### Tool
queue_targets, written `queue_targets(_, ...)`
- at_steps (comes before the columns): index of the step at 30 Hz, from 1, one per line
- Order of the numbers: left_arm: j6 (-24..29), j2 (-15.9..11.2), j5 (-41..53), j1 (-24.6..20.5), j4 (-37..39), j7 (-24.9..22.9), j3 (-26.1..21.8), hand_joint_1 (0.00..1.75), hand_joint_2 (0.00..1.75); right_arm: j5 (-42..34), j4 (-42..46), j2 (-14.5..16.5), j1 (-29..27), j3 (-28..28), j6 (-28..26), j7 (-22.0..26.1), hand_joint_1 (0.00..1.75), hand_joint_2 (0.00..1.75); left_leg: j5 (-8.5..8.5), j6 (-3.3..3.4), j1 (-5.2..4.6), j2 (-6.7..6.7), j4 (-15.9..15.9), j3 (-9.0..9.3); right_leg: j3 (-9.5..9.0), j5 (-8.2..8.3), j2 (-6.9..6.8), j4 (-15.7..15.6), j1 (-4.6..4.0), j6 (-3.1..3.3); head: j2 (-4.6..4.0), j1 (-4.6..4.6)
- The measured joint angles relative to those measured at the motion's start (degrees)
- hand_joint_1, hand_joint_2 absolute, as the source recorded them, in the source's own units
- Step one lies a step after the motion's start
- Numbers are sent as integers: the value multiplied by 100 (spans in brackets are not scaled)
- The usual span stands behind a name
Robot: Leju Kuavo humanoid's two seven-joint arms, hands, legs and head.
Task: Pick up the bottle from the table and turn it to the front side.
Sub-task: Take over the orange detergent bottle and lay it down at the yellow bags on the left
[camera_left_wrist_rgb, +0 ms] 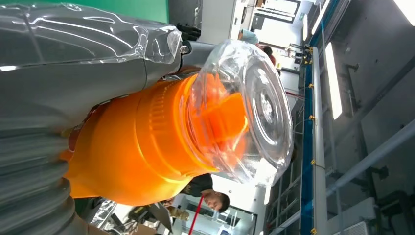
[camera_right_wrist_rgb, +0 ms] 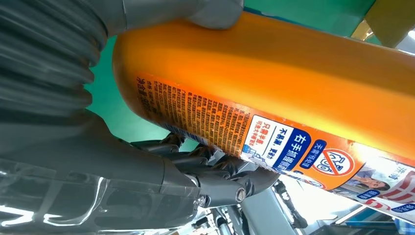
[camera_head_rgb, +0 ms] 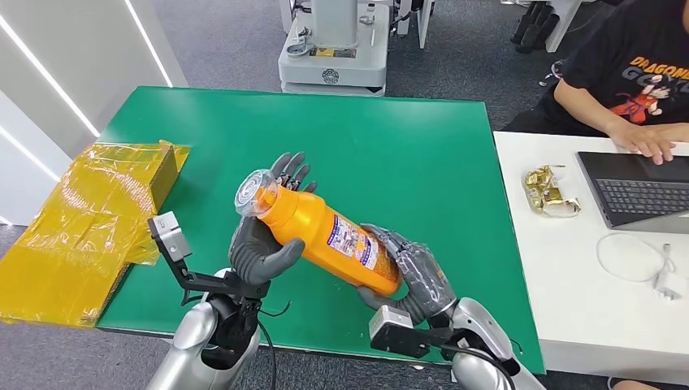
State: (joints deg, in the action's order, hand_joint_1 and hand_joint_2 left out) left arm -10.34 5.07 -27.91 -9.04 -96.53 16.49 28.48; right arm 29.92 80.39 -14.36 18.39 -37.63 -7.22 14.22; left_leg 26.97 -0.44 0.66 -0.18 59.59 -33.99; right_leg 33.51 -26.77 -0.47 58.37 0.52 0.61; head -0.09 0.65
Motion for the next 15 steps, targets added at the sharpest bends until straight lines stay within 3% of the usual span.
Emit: queue_targets(15,2,0,-39,-28,175,27,-4,0,175,76,-104,59,32,-60,259,-63,175,175,0,0,0,1,1,0,1,0,1,-1,0,-1,0,1)
